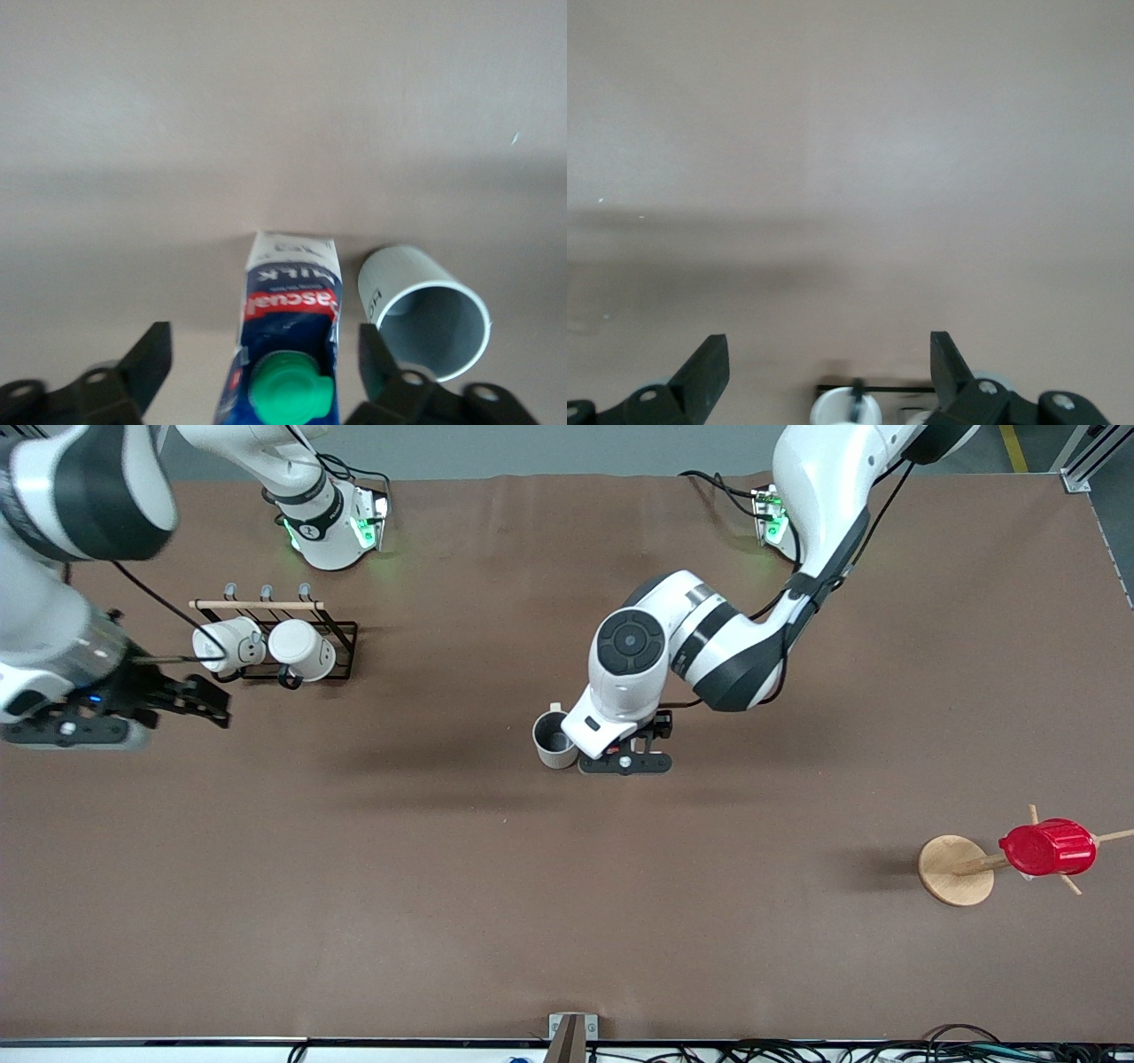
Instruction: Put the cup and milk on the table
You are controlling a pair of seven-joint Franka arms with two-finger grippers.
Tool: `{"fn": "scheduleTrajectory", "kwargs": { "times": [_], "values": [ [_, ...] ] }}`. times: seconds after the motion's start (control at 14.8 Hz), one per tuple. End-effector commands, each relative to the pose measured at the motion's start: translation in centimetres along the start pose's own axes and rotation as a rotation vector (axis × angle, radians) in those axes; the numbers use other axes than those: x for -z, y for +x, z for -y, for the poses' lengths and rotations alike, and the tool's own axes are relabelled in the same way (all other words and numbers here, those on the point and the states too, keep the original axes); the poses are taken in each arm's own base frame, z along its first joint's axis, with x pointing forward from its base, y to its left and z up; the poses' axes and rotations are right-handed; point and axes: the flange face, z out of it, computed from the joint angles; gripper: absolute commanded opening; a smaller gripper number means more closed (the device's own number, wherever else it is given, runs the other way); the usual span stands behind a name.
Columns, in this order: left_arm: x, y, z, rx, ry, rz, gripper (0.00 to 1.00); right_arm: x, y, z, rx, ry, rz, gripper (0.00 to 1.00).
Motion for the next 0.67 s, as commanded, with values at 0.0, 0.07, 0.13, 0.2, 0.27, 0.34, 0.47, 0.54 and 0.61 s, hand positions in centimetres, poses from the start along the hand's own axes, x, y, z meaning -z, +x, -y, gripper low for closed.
{"fn": "scheduleTrajectory", "kwargs": {
  "times": [0.0, 0.07, 0.13, 0.2, 0.27, 0.34, 0.47, 0.54, 0.61],
  "values": [
    [5.7, 0.4, 4.6, 0.058, 0.045, -0.017, 1.00, 3.9, -0.1, -5.4, 0.040, -0.003, -0.038, 1.00],
    [6.9, 0.0, 5.9, 0.071, 0.069, -0.001, 1.00, 4.9, -0.3, -6.2, 0.019, 0.006, -0.024, 1.00],
    [7.8, -0.7, 7.3, 0.081, 0.092, 0.005, 1.00, 6.3, -0.3, -6.5, 0.015, 0.004, -0.034, 1.00],
    [8.4, -0.6, 9.7, 0.107, 0.104, -0.003, 1.00, 7.5, -0.4, -6.2, 0.019, -0.002, -0.040, 1.00],
    [9.2, -0.1, 12.2, 0.100, 0.103, -0.012, 1.00, 7.8, -0.9, -6.0, -0.003, 0.007, -0.012, 1.00],
    [10.2, 0.1, 14.2, 0.058, 0.092, -0.011, 1.00, 7.5, -1.3, -6.2, -0.086, 0.012, 0.022, 1.00],
    [12.2, 0.9, 18.8, 0.038, 0.013, 0.014, 1.00, 7.2, -1.5, -5.8, -0.137, 0.013, 0.047, 1.00],
    [12.8, 1.2, 20.6, 0.034, 0.005, 0.012, 1.00, 7.3, -1.5, -5.4, -0.131, 0.014, 0.044, 1.00],
    [13.4, 1.2, 21.7, 0.027, -0.010, 0.009, 1.00, 7.2, -1.5, -5.3, -0.125, 0.014, 0.045, 1.00]
  ]
}}
